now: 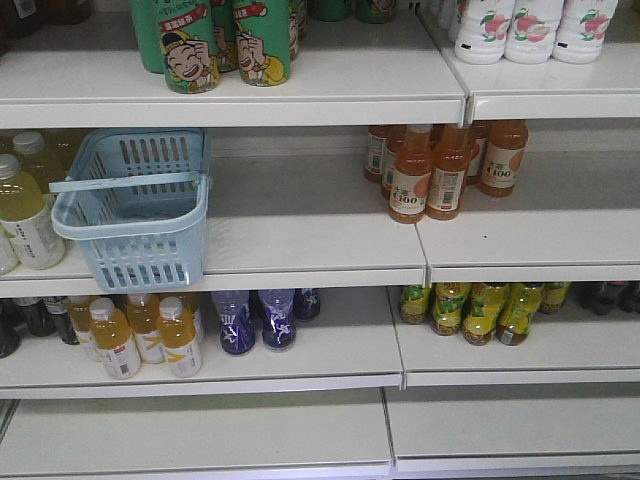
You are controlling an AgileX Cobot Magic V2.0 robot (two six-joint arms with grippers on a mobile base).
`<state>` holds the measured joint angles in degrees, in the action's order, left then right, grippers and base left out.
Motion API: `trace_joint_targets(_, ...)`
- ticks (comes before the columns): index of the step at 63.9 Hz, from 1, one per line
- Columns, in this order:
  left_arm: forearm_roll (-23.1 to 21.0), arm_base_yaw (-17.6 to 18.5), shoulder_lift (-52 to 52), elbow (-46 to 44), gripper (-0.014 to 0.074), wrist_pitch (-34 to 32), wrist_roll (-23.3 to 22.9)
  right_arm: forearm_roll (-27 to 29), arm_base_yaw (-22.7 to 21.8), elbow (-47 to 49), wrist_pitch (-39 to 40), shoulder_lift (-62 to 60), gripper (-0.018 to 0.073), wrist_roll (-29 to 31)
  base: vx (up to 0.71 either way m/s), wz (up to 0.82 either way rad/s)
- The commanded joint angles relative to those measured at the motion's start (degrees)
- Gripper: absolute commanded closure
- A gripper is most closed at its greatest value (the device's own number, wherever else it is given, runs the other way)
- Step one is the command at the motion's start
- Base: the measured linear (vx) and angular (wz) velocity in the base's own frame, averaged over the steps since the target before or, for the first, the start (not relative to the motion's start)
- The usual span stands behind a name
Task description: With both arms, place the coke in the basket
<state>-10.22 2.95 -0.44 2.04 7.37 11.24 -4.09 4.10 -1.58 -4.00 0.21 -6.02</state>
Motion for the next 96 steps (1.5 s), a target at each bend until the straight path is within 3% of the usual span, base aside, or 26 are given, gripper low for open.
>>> trace_joint_targets(1,-0.10,0.23,-1.10,-1.92,0.0602,-3.81,-0.34,-0.22,-0.03,-0.46,4.00,0.63,0.0569,0.58,0.00,0.00)
trace_joint_targets(22,-0.17,0.23,-1.10,-1.92,0.0602,-5.08,-0.49,-0.22,-0.03,-0.46,4.00,0.63,0.0569,0.58,0.00,0.00)
trace_joint_targets(33,-4.28,0.23,-1.10,-3.07,0.0602,-10.85,-7.03,-0.22,-0.03,-0.46,4.00,0.63,0.0569,0.58,0.00,0.00)
trace_joint_targets(42,-4.22,0.23,0.81,-8.19,0.0602,-10.84,-8.17,-0.22,-0.03,-0.46,4.00,0.63,0.0569,0.58,0.00,0.00)
trace_joint_targets(72,-4.13,0.23,34.94,-33.64,0.0602,-1.31,-8.25,-0.22,-0.03,-0.46,4.00,0.63,0.0569,0.58,0.00,0.00)
trace_joint_targets(96,-5.54,0.23,47.67,-34.78,0.0602,-3.13,-8.34,-0.22,-0.03,-0.46,4.00,0.63,0.0569,0.58,0.00,0.00)
